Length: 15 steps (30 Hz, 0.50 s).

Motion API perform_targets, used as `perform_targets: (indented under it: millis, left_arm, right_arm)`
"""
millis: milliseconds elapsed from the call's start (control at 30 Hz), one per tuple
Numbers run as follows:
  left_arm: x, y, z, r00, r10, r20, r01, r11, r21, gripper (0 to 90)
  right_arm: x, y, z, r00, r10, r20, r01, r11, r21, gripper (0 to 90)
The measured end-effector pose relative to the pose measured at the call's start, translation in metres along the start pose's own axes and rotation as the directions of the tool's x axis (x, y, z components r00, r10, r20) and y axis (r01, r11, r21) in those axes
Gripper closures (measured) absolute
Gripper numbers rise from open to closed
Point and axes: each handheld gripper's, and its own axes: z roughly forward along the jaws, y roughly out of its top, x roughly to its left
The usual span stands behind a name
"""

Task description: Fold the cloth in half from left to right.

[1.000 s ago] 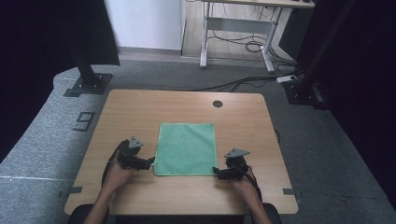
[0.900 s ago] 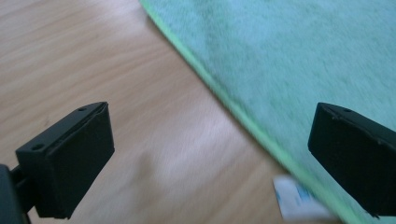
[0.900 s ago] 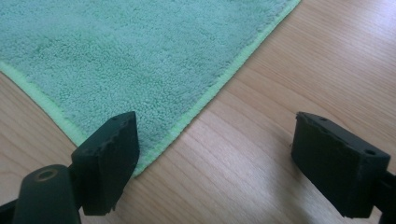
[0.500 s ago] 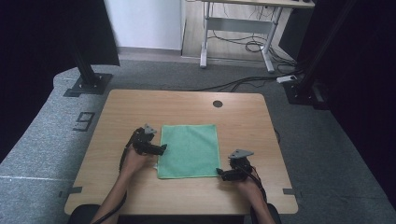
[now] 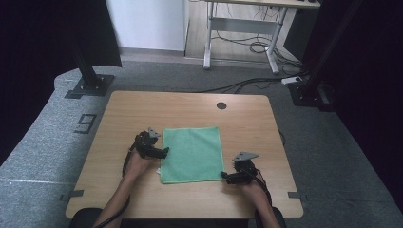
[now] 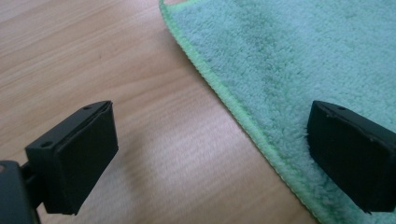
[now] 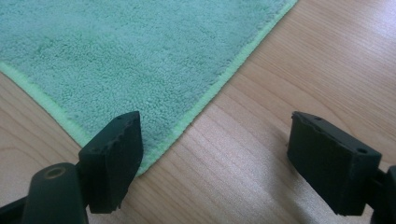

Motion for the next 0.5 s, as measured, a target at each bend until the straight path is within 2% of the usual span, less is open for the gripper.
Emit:
perform_targets:
  millis: [300,500]
  left_arm:
    - [-0.003,-0.020,-0.019,0.9999,-0.010,0.007,0.010,0.9999,0.013,3.2]
    - [-0.011,-0.032,-0.033,0.9997,0.023,0.002,-0.023,0.9996,0.017,3.7]
  right_arm:
    - [-0.002,0.004,0.003,0.9999,-0.011,0.003,0.011,1.000,0.007,18.0]
    - [-0.004,0.008,0.006,0.9997,-0.018,0.016,0.018,1.000,0.008,19.5]
